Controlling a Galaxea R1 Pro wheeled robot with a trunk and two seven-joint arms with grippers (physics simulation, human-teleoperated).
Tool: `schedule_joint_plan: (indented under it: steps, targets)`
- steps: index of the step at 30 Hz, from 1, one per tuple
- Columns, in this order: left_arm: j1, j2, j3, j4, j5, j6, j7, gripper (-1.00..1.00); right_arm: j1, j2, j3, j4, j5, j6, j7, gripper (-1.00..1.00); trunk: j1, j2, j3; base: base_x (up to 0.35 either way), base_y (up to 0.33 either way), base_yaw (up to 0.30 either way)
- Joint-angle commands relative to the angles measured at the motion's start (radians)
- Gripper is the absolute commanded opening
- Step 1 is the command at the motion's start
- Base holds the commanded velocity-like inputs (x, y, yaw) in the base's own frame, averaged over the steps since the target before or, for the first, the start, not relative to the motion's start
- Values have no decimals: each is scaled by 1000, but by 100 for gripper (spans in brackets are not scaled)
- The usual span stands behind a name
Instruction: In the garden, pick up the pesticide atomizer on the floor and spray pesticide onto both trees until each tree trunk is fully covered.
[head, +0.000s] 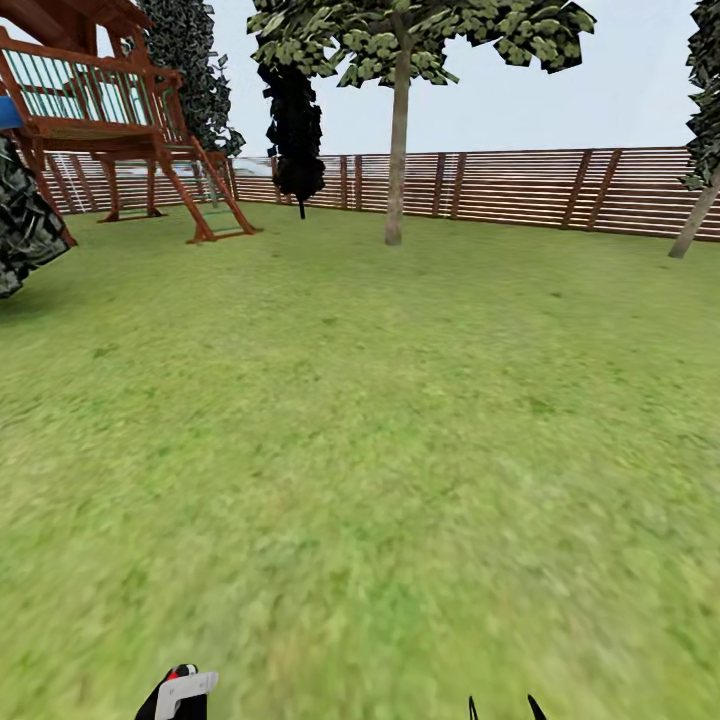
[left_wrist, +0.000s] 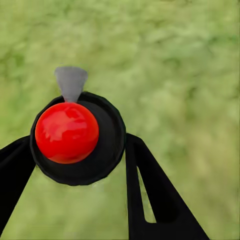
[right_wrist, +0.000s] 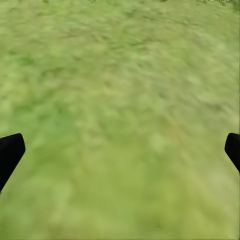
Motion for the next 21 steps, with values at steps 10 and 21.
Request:
schedule_joint_plan:
  steps: [10,21]
  targets:
    - [0,0,0,0,0,0,0,-100,0,0,0,0,0,0,0,100,0,0,0,337,0,0]
    - [0,0,0,0,1,0,0,-100,0,-1,0,0,0,0,0,100,0,0,0,337,0,0]
